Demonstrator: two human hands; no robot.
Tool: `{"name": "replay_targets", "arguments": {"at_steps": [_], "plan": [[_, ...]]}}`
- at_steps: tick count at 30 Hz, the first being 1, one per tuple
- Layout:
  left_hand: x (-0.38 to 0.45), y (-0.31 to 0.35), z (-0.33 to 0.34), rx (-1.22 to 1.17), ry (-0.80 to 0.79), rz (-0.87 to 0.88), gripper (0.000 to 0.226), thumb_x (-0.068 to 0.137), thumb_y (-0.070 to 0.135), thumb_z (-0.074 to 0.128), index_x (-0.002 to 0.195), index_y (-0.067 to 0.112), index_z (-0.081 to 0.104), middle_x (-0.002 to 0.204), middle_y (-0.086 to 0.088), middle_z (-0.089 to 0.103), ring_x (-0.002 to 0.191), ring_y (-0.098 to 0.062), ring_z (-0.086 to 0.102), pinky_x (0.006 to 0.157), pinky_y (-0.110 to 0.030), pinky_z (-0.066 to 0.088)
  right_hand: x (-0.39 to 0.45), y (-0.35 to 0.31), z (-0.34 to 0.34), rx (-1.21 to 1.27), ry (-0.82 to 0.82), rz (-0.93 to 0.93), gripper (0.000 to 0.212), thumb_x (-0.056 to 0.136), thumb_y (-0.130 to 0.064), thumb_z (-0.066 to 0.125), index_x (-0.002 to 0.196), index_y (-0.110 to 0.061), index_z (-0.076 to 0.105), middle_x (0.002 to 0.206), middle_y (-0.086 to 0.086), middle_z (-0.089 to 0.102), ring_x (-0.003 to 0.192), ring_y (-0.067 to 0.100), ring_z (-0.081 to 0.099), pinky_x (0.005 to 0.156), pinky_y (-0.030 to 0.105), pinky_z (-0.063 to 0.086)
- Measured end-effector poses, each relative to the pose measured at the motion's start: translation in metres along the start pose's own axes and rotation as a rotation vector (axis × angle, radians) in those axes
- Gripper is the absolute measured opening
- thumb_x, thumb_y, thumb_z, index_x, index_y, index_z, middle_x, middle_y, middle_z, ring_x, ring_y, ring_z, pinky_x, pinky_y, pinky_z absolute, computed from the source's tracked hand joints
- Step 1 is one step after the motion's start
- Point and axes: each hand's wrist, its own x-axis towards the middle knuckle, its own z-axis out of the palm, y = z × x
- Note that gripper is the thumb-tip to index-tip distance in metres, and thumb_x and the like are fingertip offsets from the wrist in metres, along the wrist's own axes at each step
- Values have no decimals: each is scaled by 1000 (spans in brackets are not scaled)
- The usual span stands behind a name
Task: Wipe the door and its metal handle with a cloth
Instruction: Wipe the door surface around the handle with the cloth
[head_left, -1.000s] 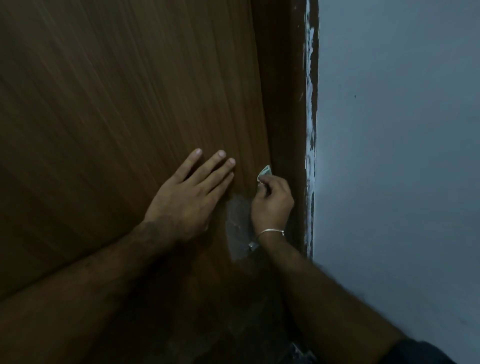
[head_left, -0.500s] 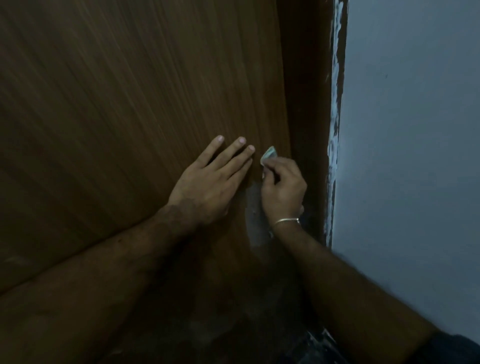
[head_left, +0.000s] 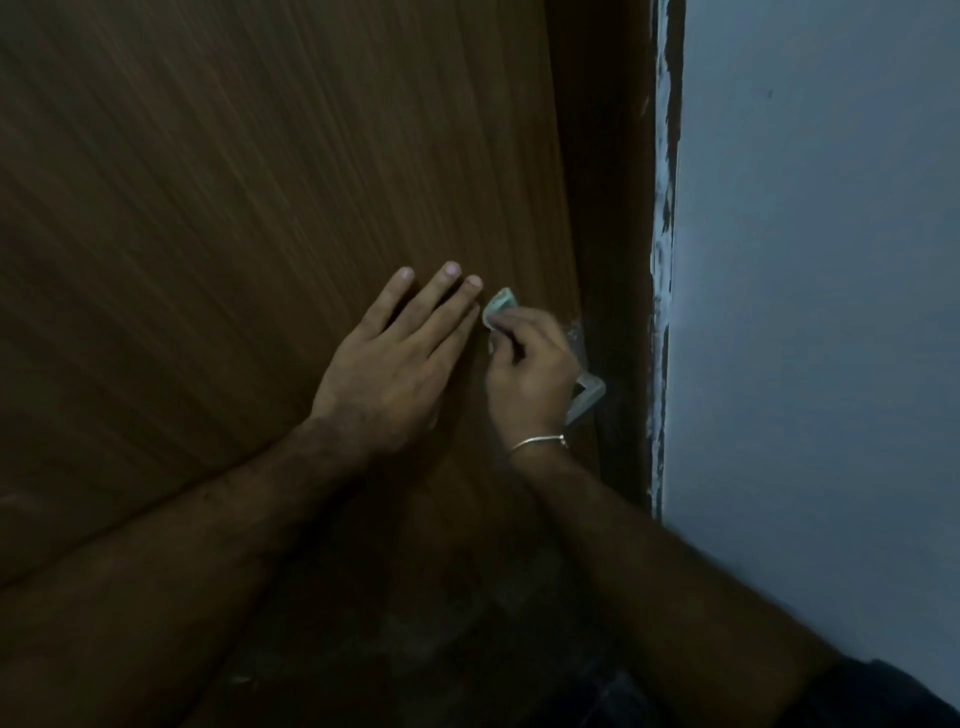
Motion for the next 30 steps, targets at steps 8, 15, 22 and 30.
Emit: {"name": "replay_targets", "arguments": {"at_steps": [8,15,22,30], "plan": [[-9,21,17,-29,88,-38,77,83,34,66,149,8,36,164,-12,20,153,-29,9,122,-48,3,-38,23,9,38,20,81,19,90,-4,61,104,-12,71,108,-4,65,99,-1,57,87,11,48],[-17,31,32,-53,176,-7,58,87,27,58,140,4,49,158,-16,35,149,-33,22,121,-47,7,-102,53,30,110,106,118,23,89,0,62,108,-9,72,111,2,65,104,4,59,88,20,52],[-18,41,46,-56,262,-67,50,97,27,47,142,5,46,159,-16,33,151,-34,20,121,-52,11,-139,102,37,52,78,94,32,94,-3,58,125,-10,63,132,1,55,122,10,51,97,37,50],[-18,61,58,-60,269,-113,54,97,28,46,146,4,40,162,-17,25,152,-35,14,121,-53,7,-135,125,34,-58,-20,-137,41,92,-1,57,133,-7,56,142,4,51,132,9,43,105,34,43]]}}
